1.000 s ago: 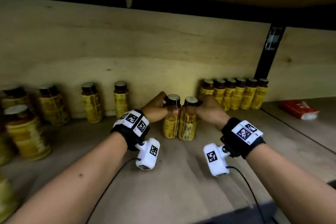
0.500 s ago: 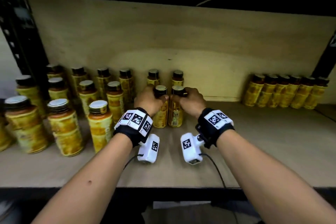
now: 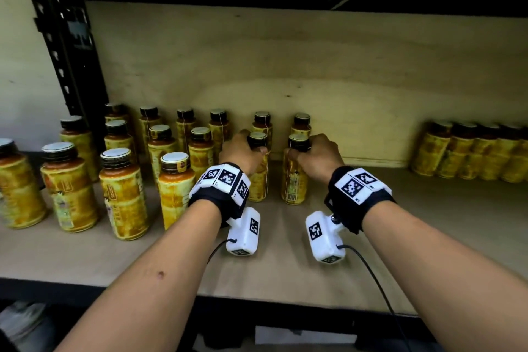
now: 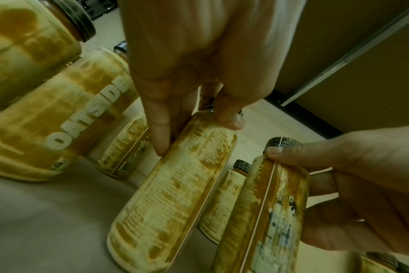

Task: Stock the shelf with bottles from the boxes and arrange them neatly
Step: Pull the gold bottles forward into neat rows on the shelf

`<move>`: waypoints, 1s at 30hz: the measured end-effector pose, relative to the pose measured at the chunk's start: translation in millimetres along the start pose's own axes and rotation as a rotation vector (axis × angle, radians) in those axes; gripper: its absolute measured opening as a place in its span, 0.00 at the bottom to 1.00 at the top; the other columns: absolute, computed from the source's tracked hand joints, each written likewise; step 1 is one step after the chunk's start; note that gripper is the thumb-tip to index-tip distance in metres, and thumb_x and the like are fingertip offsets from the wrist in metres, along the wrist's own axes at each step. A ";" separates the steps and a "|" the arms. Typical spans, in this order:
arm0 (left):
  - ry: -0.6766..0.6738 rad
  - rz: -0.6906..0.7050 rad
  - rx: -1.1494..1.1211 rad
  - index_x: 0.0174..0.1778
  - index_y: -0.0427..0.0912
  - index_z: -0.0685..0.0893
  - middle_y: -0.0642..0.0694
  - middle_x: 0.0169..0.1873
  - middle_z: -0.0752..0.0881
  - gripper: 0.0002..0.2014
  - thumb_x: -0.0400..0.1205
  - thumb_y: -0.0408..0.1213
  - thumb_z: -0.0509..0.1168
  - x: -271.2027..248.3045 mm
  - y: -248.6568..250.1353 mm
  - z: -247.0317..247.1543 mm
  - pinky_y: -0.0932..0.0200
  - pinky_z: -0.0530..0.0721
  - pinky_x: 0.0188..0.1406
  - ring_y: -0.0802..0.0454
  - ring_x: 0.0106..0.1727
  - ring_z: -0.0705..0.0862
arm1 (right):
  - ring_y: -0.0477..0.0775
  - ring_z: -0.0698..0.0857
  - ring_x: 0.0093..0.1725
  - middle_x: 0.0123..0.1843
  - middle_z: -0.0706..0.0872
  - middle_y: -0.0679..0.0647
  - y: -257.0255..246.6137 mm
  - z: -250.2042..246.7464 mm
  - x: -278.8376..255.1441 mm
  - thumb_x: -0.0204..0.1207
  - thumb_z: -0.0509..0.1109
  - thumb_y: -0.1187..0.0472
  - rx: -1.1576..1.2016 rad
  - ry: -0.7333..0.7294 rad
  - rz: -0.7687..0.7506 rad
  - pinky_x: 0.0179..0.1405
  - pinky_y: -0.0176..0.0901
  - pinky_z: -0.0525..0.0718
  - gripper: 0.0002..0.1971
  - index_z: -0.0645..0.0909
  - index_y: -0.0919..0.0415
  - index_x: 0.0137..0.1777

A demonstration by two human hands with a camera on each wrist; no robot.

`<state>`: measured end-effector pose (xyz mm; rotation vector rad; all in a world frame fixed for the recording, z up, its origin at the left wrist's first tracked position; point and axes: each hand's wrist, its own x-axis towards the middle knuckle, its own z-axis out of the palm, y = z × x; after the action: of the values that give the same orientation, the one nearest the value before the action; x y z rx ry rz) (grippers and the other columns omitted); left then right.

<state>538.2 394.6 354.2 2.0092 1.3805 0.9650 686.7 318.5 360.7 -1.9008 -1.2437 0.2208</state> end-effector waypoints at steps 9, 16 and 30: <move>0.049 -0.044 -0.136 0.70 0.43 0.78 0.44 0.64 0.84 0.24 0.79 0.47 0.71 -8.8 -4.2 0.2 0.48 0.81 0.64 0.41 0.65 0.82 | 0.58 0.85 0.62 0.63 0.86 0.55 2.6 -2.8 0.3 0.76 0.75 0.48 0.076 -0.060 0.041 0.59 0.45 0.83 0.22 0.80 0.58 0.66; 0.065 -0.077 -0.203 0.68 0.44 0.79 0.44 0.62 0.84 0.23 0.79 0.48 0.70 -15.6 -2.9 -1.2 0.54 0.79 0.61 0.42 0.64 0.81 | 0.58 0.88 0.55 0.57 0.89 0.55 4.3 -22.6 14.1 0.75 0.77 0.53 0.122 -0.270 0.119 0.56 0.56 0.88 0.20 0.81 0.57 0.64; 0.077 -0.084 -0.174 0.71 0.45 0.77 0.41 0.66 0.82 0.22 0.81 0.46 0.68 -21.3 1.3 -0.5 0.53 0.75 0.66 0.38 0.69 0.78 | 0.61 0.86 0.58 0.60 0.87 0.56 1.6 -11.2 1.4 0.72 0.74 0.43 -0.064 -0.031 0.106 0.58 0.50 0.85 0.23 0.81 0.57 0.61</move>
<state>533.7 374.2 349.8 1.7890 1.3596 1.0949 694.6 313.3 367.0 -2.0278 -1.1845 0.2700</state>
